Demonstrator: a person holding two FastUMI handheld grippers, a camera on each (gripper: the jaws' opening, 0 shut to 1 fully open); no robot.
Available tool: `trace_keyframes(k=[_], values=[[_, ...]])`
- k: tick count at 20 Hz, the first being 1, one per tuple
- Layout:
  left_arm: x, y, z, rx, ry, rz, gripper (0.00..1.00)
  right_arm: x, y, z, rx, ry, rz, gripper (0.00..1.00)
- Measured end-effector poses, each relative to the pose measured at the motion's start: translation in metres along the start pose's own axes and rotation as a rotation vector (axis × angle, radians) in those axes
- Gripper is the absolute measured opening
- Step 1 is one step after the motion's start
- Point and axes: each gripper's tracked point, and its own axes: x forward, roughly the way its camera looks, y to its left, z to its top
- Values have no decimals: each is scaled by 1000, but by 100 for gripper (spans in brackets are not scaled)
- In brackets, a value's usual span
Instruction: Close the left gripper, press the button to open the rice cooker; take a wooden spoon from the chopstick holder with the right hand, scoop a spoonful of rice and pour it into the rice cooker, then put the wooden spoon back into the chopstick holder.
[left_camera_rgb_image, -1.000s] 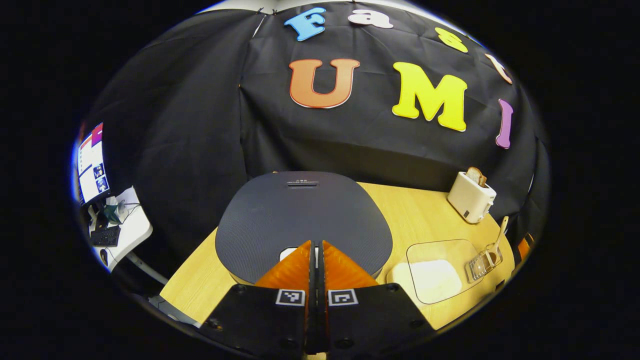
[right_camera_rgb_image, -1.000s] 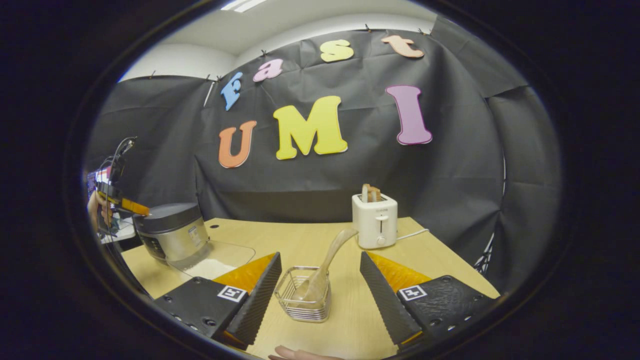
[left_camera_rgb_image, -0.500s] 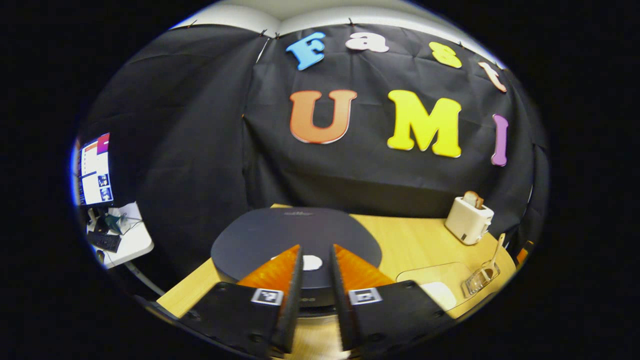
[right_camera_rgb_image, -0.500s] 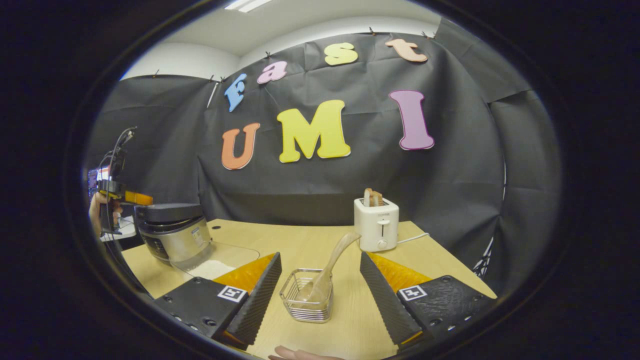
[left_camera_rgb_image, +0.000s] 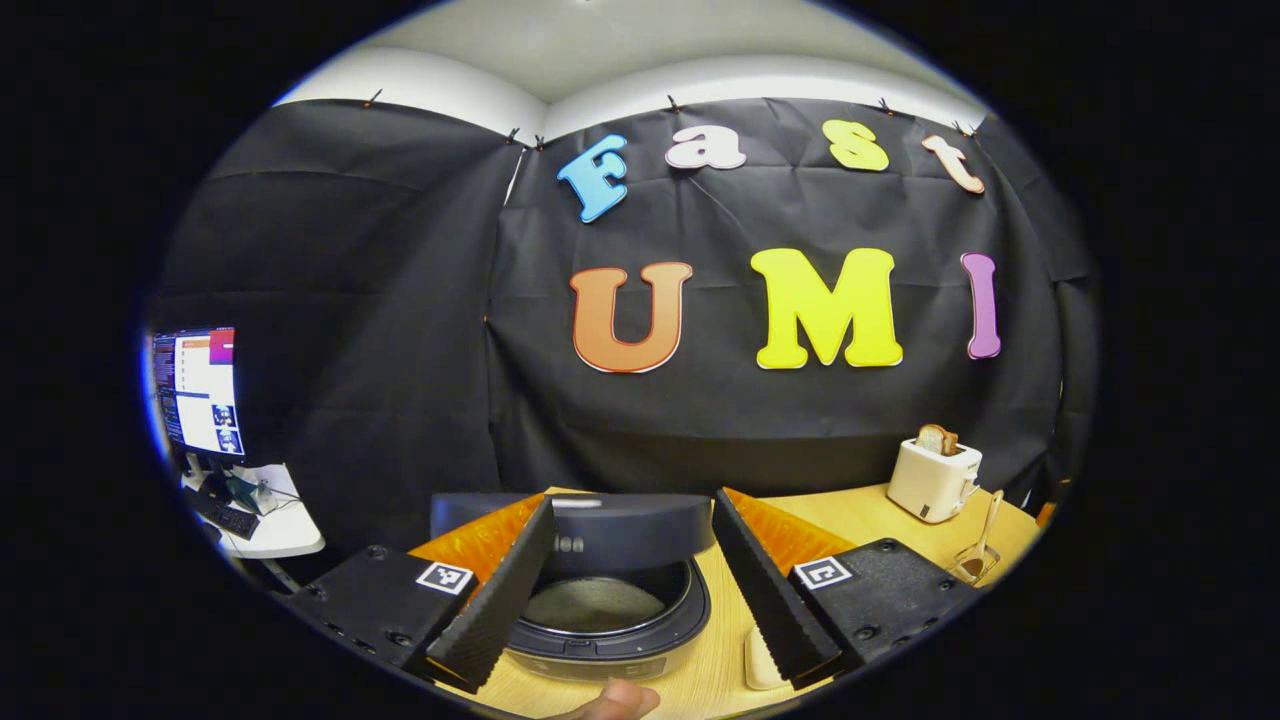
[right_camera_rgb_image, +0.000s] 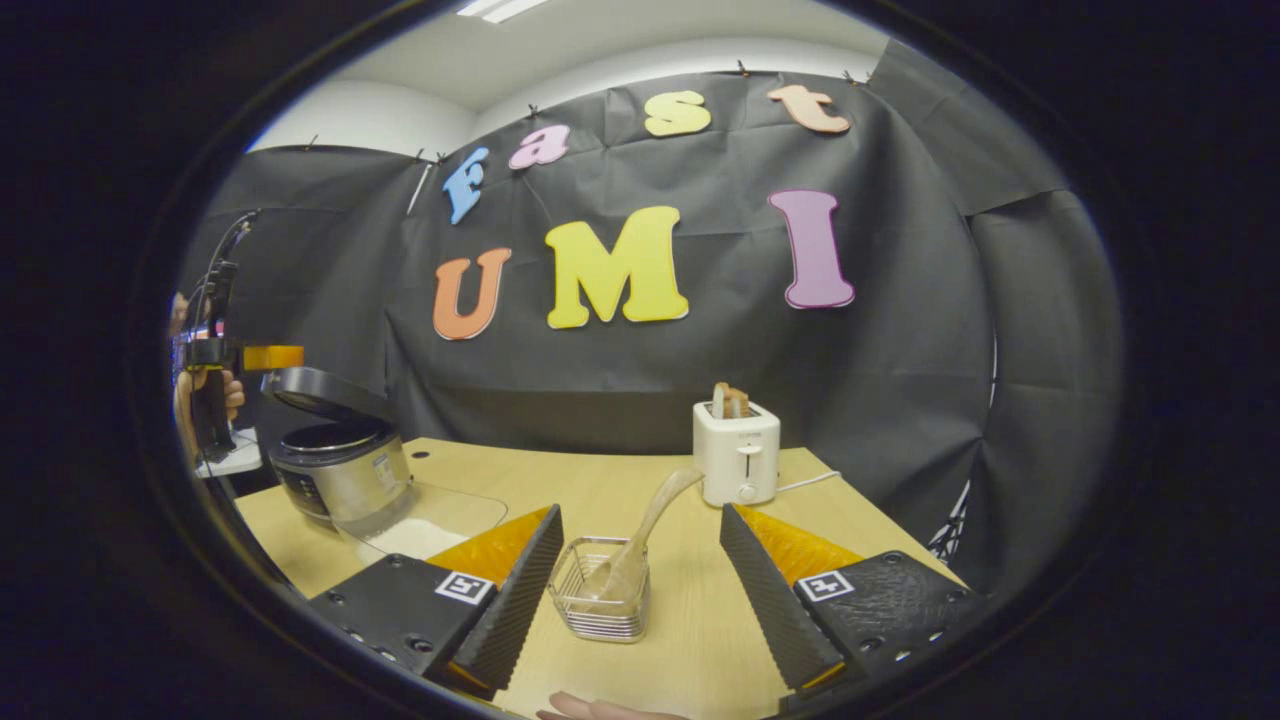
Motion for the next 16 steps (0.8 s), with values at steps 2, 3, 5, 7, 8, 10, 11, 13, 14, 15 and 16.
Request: trace_keyframes(k=[2,3,5,7,8,10,11,13,14,15,16], values=[[-6,3,-4,-3,18,6,100,-1,-2,2,3,-4,-7,94],[-9,4,-4,-8,19,9,100,-2,-3,3,4,-5,-8,91],[-14,6,-2,-12,7,11,95,0,-2,4,4,-4,-10,92],[-20,5,0,-15,-3,7,100,-1,-3,4,-1,-5,-12,92],[-23,3,0,-18,-1,2,95,-1,-3,4,-3,-5,-15,92],[-30,-2,-1,-24,3,-14,100,-1,-5,5,-7,-7,-21,94],[-34,-3,-2,-22,5,-15,100,-1,-7,6,-6,-9,-24,92],[-42,-7,-5,-8,3,-18,95,1,-13,6,-4,-6,-36,91],[-47,-12,-8,2,3,-23,100,4,-17,5,2,-1,-44,92],[-50,-16,-13,18,6,-28,100,7,-20,4,8,4,-48,91],[-54,-19,-18,37,8,-25,100,11,-24,3,15,11,-55,91]])
